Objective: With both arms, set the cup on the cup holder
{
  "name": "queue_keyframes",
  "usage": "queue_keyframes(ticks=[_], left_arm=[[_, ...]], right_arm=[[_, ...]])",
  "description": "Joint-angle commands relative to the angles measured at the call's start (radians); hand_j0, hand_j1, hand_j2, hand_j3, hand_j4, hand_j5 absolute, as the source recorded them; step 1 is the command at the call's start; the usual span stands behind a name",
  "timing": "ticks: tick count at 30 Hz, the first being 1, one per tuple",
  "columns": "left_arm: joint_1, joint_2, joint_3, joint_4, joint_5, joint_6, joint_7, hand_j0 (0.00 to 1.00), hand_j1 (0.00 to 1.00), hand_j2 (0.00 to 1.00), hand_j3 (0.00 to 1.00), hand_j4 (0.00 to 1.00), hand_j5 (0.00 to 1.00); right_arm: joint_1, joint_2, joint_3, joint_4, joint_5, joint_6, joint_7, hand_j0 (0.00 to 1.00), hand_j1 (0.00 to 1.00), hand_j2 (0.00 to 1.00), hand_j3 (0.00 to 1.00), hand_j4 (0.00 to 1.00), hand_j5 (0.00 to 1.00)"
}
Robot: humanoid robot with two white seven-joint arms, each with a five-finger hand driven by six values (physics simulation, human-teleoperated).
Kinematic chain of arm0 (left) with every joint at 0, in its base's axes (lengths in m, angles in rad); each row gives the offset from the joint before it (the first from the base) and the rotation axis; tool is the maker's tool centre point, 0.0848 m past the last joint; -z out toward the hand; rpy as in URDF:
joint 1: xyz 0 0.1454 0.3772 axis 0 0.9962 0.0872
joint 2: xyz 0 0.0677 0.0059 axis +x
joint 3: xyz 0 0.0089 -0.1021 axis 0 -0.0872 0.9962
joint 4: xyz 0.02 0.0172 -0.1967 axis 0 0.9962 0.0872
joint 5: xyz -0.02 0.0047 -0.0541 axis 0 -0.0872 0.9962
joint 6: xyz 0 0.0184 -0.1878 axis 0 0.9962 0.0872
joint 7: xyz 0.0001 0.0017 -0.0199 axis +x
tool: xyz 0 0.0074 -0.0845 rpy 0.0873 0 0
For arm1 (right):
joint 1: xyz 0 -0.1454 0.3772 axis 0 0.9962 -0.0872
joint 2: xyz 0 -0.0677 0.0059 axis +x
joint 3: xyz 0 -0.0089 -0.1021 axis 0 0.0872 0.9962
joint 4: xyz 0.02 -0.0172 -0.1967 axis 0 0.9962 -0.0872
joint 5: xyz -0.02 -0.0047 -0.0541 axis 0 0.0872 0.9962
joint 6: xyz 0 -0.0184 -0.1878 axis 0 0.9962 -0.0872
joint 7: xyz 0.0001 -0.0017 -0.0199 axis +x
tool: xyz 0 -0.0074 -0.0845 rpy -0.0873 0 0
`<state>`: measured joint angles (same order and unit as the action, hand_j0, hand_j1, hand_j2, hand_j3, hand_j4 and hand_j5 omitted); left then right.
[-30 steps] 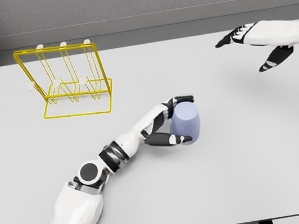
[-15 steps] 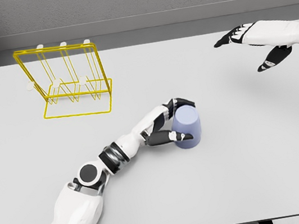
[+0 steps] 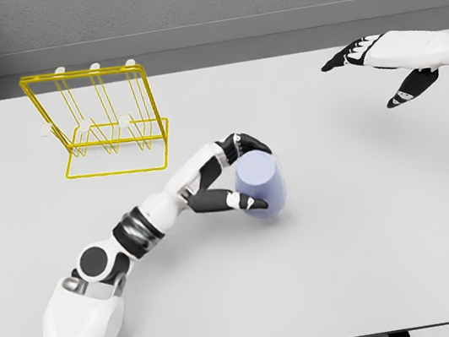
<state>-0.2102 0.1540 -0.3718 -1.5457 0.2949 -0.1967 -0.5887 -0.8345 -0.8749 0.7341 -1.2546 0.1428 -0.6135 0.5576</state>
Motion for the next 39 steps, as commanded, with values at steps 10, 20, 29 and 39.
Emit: queue_keyframes(ticks=[10, 20, 29, 39], left_arm=[[-0.003, 0.131, 0.099, -0.116, 0.102, 0.079, 0.003, 0.45, 0.45, 0.45, 0.45, 0.45, 0.45], [-0.075, 0.167, 0.134, -0.122, 0.153, 0.126, 0.003, 0.44, 0.44, 0.44, 0.44, 0.44, 0.44], [-0.143, 0.21, 0.172, -0.117, 0.193, 0.177, 0.004, 0.44, 0.44, 0.44, 0.44, 0.44, 0.44], [-0.184, 0.231, 0.194, -0.105, 0.193, 0.203, 0.007, 0.44, 0.44, 0.44, 0.44, 0.44, 0.44]], right_arm=[[0.0, -0.001, -0.001, 0.0, -0.006, 0.003, 0.001, 1.0, 1.0, 1.0, 1.0, 1.0, 1.0], [0.0, -0.001, -0.001, 0.0, -0.006, 0.003, 0.001, 1.0, 1.0, 1.0, 1.0, 1.0, 1.0], [0.0, 0.001, -0.001, 0.0, -0.008, 0.003, -0.001, 1.0, 1.0, 1.0, 1.0, 1.0, 1.0], [-0.002, 0.001, -0.001, 0.009, -0.008, 0.003, -0.001, 1.0, 1.0, 1.0, 1.0, 1.0, 1.0]])
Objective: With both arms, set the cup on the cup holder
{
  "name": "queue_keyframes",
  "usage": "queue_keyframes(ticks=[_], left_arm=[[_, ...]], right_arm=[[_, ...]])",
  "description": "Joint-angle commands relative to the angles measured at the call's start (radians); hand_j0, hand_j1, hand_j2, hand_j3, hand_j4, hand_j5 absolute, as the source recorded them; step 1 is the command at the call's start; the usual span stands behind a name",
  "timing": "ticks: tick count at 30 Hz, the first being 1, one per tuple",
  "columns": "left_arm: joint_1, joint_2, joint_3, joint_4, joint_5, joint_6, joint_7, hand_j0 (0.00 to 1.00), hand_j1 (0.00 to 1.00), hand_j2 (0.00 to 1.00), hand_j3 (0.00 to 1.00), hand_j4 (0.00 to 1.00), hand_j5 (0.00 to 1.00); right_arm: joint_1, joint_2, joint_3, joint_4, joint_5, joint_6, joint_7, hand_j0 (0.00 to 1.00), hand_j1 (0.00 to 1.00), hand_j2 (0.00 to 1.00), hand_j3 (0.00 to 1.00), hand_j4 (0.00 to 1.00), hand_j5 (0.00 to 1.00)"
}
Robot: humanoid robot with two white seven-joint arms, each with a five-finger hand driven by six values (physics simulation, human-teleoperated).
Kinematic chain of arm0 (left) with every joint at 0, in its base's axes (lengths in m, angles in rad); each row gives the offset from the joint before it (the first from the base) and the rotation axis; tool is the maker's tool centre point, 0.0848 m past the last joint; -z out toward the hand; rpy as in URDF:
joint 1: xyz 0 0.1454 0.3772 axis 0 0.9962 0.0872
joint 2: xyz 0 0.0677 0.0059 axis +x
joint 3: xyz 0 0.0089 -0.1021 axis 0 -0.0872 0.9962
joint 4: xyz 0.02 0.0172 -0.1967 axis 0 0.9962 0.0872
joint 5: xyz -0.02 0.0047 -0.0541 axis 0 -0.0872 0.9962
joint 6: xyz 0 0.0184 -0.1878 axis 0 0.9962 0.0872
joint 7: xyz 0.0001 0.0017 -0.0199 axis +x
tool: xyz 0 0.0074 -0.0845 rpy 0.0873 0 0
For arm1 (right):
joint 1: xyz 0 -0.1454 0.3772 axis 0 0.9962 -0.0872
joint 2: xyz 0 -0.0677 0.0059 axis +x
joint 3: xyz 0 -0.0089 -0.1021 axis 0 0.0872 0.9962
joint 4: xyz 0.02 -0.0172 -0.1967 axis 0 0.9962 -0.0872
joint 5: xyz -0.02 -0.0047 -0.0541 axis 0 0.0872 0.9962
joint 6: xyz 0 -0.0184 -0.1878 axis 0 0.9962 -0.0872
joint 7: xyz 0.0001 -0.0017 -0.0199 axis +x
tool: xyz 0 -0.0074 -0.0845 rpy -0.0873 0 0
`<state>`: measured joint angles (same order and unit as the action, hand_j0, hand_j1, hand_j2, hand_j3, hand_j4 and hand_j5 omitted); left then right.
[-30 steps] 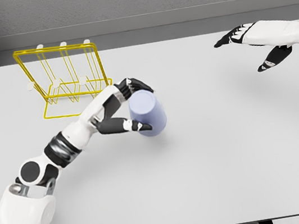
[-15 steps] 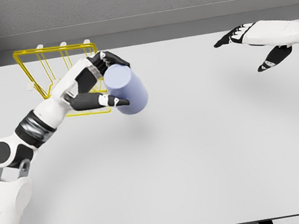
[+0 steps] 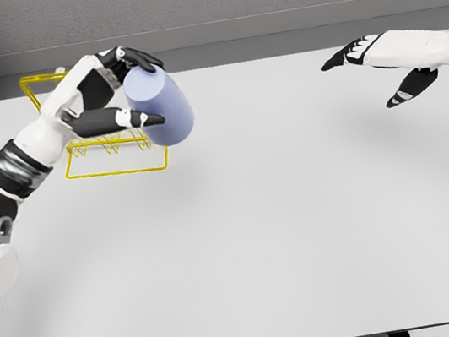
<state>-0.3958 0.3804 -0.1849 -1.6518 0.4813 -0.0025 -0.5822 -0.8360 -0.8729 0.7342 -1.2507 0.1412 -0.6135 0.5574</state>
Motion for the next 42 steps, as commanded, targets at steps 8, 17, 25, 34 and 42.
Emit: queue_keyframes(ticks=[8, 17, 25, 34, 42], left_arm=[[-0.023, 0.028, 0.03, 0.001, 0.011, 0.015, 0.002, 0.44, 0.44, 0.44, 0.44, 0.44, 0.44], [-0.023, 0.066, 0.045, 0.026, 0.011, 0.015, 0.002, 0.44, 0.44, 0.44, 0.44, 0.44, 0.44], [-0.029, 0.084, 0.045, 0.072, 0.011, 0.015, 0.002, 0.44, 0.44, 0.44, 0.44, 0.44, 0.44], [-0.025, 0.094, 0.047, 0.096, 0.011, 0.013, 0.002, 0.44, 0.44, 0.44, 0.44, 0.44, 0.44], [-0.021, 0.104, 0.044, 0.09, -0.003, 0.01, 0.001, 0.84, 0.84, 0.84, 0.84, 0.84, 0.84]], right_arm=[[0.0, -0.001, -0.001, 0.008, -0.006, 0.003, -0.001, 1.0, 1.0, 1.0, 1.0, 1.0, 1.0], [0.0, -0.003, -0.001, 0.013, -0.006, 0.003, -0.001, 1.0, 1.0, 1.0, 1.0, 1.0, 1.0], [0.0, -0.001, -0.001, 0.013, -0.006, 0.003, -0.001, 1.0, 1.0, 1.0, 1.0, 1.0, 1.0], [0.0, 0.008, 0.001, 0.013, -0.006, 0.003, 0.001, 1.0, 1.0, 1.0, 1.0, 1.0, 1.0], [0.0, 0.008, 0.001, 0.013, -0.006, 0.003, 0.001, 1.0, 1.0, 1.0, 1.0, 1.0, 1.0]])
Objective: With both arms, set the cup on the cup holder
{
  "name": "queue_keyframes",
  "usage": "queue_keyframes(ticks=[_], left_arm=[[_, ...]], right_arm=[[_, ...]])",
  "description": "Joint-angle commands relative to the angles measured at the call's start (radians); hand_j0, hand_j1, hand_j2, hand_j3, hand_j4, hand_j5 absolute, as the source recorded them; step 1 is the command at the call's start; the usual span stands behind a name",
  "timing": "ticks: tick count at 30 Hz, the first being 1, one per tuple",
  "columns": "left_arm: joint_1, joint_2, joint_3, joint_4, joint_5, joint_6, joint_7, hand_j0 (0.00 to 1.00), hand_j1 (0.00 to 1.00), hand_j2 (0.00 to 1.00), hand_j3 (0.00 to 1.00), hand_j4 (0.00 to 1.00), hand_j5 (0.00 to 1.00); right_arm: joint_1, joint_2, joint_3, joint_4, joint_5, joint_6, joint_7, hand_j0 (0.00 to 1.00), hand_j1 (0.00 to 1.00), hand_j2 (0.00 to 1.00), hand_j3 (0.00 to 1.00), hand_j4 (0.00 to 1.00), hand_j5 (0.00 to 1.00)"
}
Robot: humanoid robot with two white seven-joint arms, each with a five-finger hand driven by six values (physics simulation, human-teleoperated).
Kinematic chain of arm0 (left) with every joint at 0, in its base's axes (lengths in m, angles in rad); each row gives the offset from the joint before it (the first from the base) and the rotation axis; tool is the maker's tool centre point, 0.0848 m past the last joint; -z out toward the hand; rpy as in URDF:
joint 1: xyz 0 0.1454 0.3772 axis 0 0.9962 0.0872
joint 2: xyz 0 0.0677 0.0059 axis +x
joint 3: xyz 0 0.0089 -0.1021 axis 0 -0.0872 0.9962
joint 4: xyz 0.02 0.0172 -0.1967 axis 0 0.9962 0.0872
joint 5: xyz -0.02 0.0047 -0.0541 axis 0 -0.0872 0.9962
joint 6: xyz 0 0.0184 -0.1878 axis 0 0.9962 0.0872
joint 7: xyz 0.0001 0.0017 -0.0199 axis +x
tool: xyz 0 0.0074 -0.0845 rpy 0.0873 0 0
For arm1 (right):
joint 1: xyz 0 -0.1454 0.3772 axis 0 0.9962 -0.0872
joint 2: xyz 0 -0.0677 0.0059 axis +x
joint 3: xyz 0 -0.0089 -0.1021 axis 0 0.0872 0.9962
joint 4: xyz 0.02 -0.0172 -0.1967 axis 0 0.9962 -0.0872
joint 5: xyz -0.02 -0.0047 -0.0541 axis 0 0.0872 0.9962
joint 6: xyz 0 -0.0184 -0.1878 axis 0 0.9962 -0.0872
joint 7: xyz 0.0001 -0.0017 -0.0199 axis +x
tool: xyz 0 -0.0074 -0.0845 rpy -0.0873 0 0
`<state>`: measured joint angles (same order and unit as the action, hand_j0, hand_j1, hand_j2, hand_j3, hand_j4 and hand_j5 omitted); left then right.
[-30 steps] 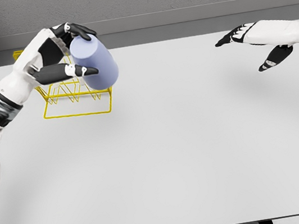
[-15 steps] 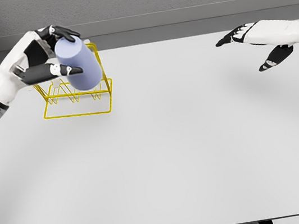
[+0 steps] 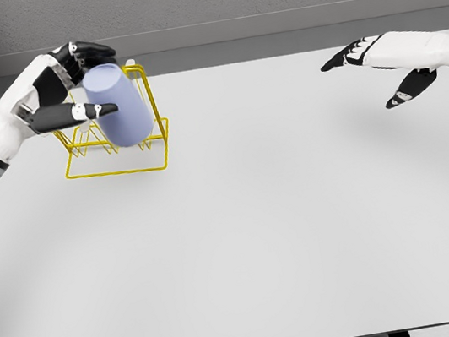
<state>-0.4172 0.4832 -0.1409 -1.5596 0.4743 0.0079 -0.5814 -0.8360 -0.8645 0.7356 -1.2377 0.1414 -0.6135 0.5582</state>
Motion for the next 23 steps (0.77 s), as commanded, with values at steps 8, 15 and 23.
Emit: queue_keyframes(ticks=[8, 15, 23], left_arm=[[0.0, 0.002, -0.002, -0.005, 0.003, -0.003, -0.002, 0.89, 0.89, 0.89, 0.89, 0.89, 0.89], [0.011, 0.031, -0.009, -0.073, 0.018, -0.084, -0.029, 1.0, 1.0, 1.0, 1.0, 1.0, 1.0], [0.195, 0.198, -0.016, -0.175, 0.02, -0.436, -0.029, 1.0, 1.0, 1.0, 1.0, 1.0, 1.0]], right_arm=[[0.0, -0.002, -0.001, 0.0, -0.006, 0.003, 0.0, 1.0, 1.0, 1.0, 1.0, 1.0, 1.0], [0.0, -0.001, -0.001, 0.0, -0.006, 0.003, 0.0, 1.0, 1.0, 1.0, 1.0, 1.0, 1.0], [0.0, -0.001, -0.001, 0.0, -0.005, 0.003, -0.001, 1.0, 1.0, 1.0, 1.0, 1.0, 1.0]])
